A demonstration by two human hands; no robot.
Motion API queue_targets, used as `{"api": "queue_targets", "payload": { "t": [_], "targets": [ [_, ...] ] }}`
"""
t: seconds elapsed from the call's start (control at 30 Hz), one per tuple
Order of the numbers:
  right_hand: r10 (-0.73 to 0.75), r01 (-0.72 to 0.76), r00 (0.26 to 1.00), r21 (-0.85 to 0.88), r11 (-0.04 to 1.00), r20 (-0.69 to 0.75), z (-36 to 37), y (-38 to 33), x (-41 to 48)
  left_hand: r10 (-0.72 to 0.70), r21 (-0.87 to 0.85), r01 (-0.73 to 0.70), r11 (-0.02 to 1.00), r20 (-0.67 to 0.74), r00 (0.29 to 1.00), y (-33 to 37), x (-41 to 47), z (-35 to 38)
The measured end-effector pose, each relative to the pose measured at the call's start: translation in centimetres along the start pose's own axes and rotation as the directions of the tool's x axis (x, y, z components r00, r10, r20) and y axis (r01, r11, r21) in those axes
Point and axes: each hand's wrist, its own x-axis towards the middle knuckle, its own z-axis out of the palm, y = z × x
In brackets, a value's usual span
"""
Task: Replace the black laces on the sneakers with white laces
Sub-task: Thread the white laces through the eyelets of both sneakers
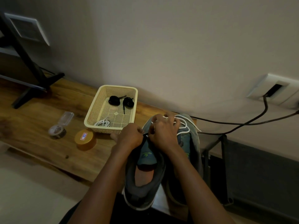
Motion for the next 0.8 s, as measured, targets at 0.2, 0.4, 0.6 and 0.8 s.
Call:
{"api": "queue_targets", "payload": {
  "t": [0.2,0.4,0.6,0.8],
  "targets": [
    [0.08,-0.081,0.996,-0.016,0.997,-0.043,0.3,-0.2,-0.1,-0.02,-0.016,0.021,1.0,0.032,0.999,-0.1,0.1,-0.2],
    [0.114,-0.115,0.992,-0.017,0.993,-0.051,0.6,-0.4,-0.1,-0.011,0.069,0.01,0.998,0.01,1.0,0.3,-0.3,-0.4],
    [0.134,-0.129,0.988,0.076,0.989,-0.072,1.1,-0.1,-0.1,-0.002,0.073,0.0,0.997,0.037,0.999,0.3,-0.2,-0.5],
    [0.154,-0.147,0.986,0.097,0.984,-0.066,1.2,-0.1,0.0,0.016,0.061,-0.021,0.998,0.09,0.996,0.2,-0.2,-0.7]
  ]
}}
